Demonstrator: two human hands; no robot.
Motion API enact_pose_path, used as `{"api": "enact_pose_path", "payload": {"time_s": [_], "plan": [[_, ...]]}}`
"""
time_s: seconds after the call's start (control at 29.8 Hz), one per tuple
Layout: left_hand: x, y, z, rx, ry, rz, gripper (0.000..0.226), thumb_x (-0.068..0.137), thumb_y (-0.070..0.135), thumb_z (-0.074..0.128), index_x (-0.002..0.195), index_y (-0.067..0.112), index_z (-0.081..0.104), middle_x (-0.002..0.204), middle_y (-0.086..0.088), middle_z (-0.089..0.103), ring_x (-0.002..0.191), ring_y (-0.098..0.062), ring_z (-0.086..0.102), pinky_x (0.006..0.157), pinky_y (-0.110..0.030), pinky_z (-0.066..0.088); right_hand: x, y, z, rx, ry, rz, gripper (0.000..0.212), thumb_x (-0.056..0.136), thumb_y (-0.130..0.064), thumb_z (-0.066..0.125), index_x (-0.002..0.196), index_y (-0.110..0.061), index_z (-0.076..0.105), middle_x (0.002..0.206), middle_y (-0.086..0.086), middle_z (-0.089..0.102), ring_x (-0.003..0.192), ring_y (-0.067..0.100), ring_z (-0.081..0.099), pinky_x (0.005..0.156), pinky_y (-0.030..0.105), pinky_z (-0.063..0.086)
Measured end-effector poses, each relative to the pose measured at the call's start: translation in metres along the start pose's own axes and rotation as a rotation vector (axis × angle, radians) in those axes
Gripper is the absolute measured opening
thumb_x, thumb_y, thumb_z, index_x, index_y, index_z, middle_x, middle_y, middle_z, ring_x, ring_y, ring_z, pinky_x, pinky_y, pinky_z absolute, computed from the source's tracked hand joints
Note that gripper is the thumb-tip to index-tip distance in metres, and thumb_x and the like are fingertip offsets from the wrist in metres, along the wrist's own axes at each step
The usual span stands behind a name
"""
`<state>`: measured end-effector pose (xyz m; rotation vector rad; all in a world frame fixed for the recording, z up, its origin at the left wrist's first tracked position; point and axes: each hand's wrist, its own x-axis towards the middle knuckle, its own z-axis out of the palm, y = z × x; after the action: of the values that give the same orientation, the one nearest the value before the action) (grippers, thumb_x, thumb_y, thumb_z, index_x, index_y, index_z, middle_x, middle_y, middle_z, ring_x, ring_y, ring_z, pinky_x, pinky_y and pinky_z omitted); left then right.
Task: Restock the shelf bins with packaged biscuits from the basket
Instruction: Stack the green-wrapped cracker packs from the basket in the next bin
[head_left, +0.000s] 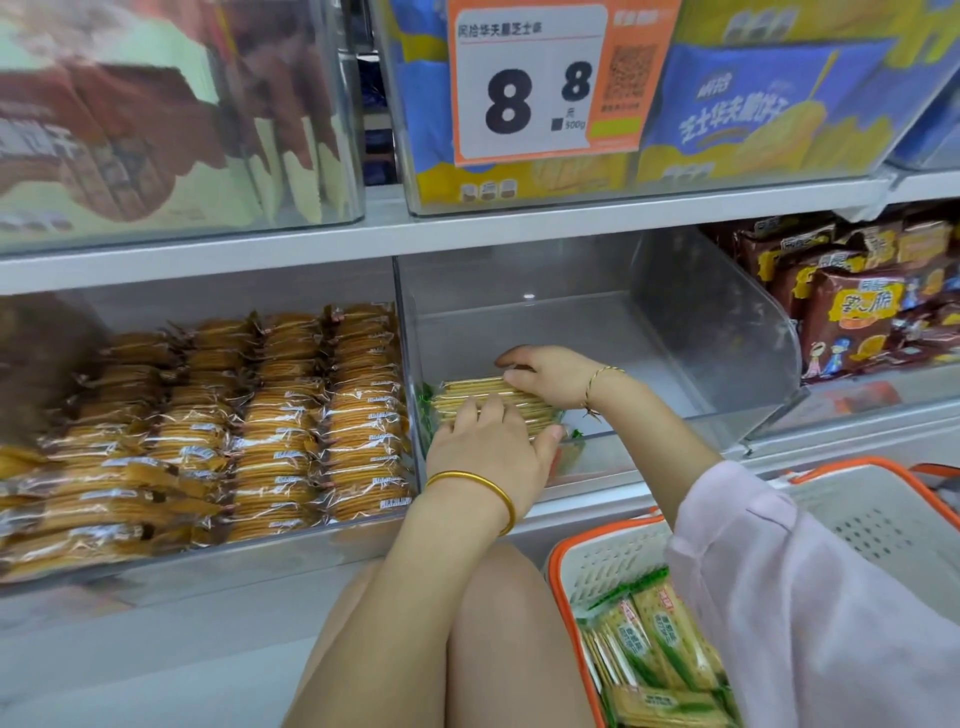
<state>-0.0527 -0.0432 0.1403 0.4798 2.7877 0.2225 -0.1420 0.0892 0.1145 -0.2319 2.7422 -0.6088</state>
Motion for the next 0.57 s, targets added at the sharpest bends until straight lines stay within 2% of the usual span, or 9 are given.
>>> {"api": "enact_pose_path", "payload": {"time_s": [0.17,0.23,0.3,0.37,0.47,0.5,0.57], "plan": [[-0.002,0.0,0.0,-0.01,0.001,0.017,0.061,0.098,0.051,0.016,0.146,0.014,0.027,0.157,-0.004,0.017,0.144,-0.024,0.012,0.115,-0.04,0.015,-0.003,0.0,0.001,0.048,0.069,0.042,0.041,0.097,-0.027,0.042,0.135,-0.012,0.047,0.135,0.009,0.053,0.123,0.024,0.048,0.099,0.026,0.035],[-0.005,0.001,-0.001,-0.008,0.013,0.016,0.059,0.099,0.049,0.017,0.145,0.014,0.03,0.155,-0.005,0.02,0.143,-0.024,0.015,0.114,-0.04,0.017,-0.009,-0.001,-0.003,0.042,0.106,0.055,0.041,0.097,-0.026,0.043,0.135,-0.011,0.046,0.135,0.013,0.052,0.123,0.026,0.048,0.099,0.027,0.036],[-0.011,0.005,-0.003,-0.005,0.111,0.051,0.056,0.099,0.048,0.019,0.139,0.014,0.038,0.15,-0.005,0.029,0.138,-0.025,0.023,0.113,-0.039,0.022,-0.026,-0.002,-0.012,0.021,0.214,0.03,0.04,0.097,-0.024,0.044,0.134,-0.008,0.048,0.134,0.015,0.052,0.124,0.028,0.046,0.1,0.028,0.033],[-0.019,0.013,-0.003,-0.049,0.309,0.164,0.055,0.095,0.046,0.02,0.128,0.014,0.05,0.141,-0.005,0.042,0.129,-0.026,0.035,0.107,-0.036,0.029,-0.061,-0.001,-0.021,0.1,0.433,-0.031,0.036,0.096,-0.018,0.048,0.13,-0.007,0.052,0.131,0.012,0.054,0.123,0.024,0.048,0.101,0.025,0.031],[-0.033,0.034,0.01,-0.293,0.554,0.492,0.045,0.088,0.032,0.032,0.111,0.009,0.063,0.122,-0.007,0.059,0.112,-0.028,0.052,0.097,-0.034,0.038,-0.138,0.008,-0.017,0.428,0.744,-0.077,0.027,0.094,-0.012,0.05,0.119,-0.016,0.06,0.113,-0.003,0.061,0.105,0.01,0.057,0.093,0.018,0.041],[-0.034,0.041,0.022,-0.334,0.548,0.574,0.04,0.087,0.027,0.036,0.108,0.009,0.064,0.117,-0.007,0.061,0.109,-0.028,0.054,0.094,-0.034,0.04,-0.162,0.015,-0.008,0.542,0.793,-0.054,0.024,0.094,-0.012,0.05,0.114,-0.02,0.061,0.107,-0.007,0.062,0.099,0.011,0.059,0.088,0.022,0.046],[-0.032,0.056,0.049,-0.351,0.399,0.656,0.038,0.085,0.025,0.037,0.106,0.011,0.066,0.115,-0.004,0.063,0.107,-0.028,0.057,0.09,-0.035,0.046,-0.195,0.039,0.024,0.685,0.795,0.103,0.022,0.094,-0.009,0.05,0.106,-0.023,0.061,0.096,-0.003,0.064,0.088,0.016,0.064,0.079,0.032,0.052]]}}
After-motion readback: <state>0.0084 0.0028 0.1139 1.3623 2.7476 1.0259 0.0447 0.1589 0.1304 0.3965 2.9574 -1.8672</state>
